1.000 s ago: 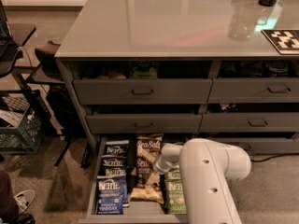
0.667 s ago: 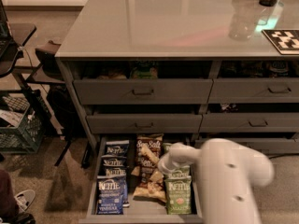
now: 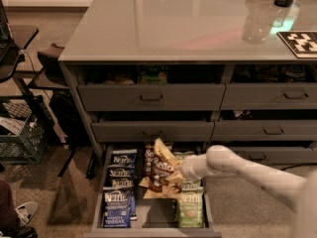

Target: Pick brown chip bag from bottom drawer and place on counter

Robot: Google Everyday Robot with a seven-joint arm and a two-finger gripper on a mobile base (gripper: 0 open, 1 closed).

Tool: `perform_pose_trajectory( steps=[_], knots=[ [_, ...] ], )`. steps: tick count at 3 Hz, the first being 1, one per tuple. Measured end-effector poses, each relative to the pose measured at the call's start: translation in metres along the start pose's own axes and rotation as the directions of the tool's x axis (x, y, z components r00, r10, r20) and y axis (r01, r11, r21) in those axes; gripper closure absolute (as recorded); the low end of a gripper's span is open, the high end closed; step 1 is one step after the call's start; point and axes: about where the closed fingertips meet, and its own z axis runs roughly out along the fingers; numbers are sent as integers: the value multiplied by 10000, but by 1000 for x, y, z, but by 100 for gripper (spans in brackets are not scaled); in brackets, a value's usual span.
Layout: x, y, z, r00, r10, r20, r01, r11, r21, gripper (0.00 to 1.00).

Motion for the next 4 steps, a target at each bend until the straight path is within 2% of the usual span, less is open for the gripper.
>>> perform_pose_trajectory(
  steps=[1, 2, 3, 4],
  knots=[
    [-35, 5, -76, 9977, -377, 558, 354, 9985, 416, 100],
    [-77, 13, -143, 9926, -890, 822, 805, 9916, 1014, 100],
    [-131, 30, -193, 9836, -1641, 744, 1511, 9763, 1551, 100],
    [-184, 47, -233, 9712, -2271, 726, 2083, 9565, 2044, 100]
  ],
)
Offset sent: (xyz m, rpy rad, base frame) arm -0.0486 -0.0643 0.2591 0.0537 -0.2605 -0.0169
